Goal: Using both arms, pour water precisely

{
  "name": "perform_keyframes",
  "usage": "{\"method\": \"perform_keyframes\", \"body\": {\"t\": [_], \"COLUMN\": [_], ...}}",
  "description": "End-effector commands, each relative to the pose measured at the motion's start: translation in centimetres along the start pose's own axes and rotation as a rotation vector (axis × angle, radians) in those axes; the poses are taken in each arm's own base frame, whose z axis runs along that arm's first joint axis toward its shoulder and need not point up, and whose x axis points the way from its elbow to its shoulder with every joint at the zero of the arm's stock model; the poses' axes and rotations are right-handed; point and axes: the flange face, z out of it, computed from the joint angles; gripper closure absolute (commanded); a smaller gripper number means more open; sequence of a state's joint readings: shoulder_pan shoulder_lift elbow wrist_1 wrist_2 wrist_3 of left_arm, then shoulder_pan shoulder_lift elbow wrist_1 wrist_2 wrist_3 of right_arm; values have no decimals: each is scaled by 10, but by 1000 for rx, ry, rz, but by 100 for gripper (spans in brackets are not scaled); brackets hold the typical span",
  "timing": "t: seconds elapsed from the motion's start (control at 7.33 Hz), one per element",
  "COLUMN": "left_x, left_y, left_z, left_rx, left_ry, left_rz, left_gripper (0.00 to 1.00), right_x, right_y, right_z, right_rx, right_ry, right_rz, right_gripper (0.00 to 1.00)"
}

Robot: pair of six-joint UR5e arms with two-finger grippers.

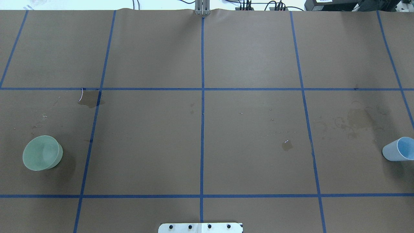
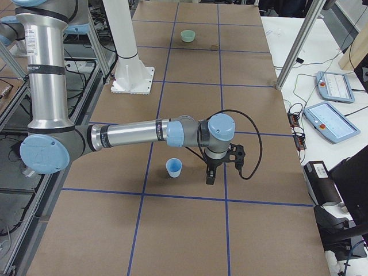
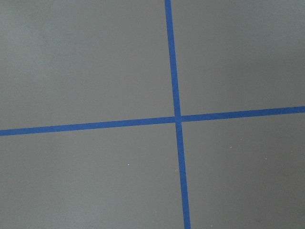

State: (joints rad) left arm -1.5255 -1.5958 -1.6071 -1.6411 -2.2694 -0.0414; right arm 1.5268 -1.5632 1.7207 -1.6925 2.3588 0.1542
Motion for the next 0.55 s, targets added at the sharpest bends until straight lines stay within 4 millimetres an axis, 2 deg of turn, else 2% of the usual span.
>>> {"method": "perform_keyframes", "body": {"t": [0.0,0.14,0.27,0.41], "left_x": [-2,-2,-2,-3], "left_y": [1,1,1,1], "left_z": [3,3,3,4], "left_rx": [-7,-10,-11,-13], "left_ry": [-5,-4,-4,-4], "left_rz": [-5,-6,-8,-10], "left_gripper": [0,0,0,0], "right_x": [16,30,37,36], "right_y": [12,26,40,44], "right_z": [11,23,25,25], "right_rx": [-21,-46,-53,-54], "right_ry": [4,7,7,-15], "right_rz": [26,43,21,18], "right_gripper": [1,1,1,1]}}
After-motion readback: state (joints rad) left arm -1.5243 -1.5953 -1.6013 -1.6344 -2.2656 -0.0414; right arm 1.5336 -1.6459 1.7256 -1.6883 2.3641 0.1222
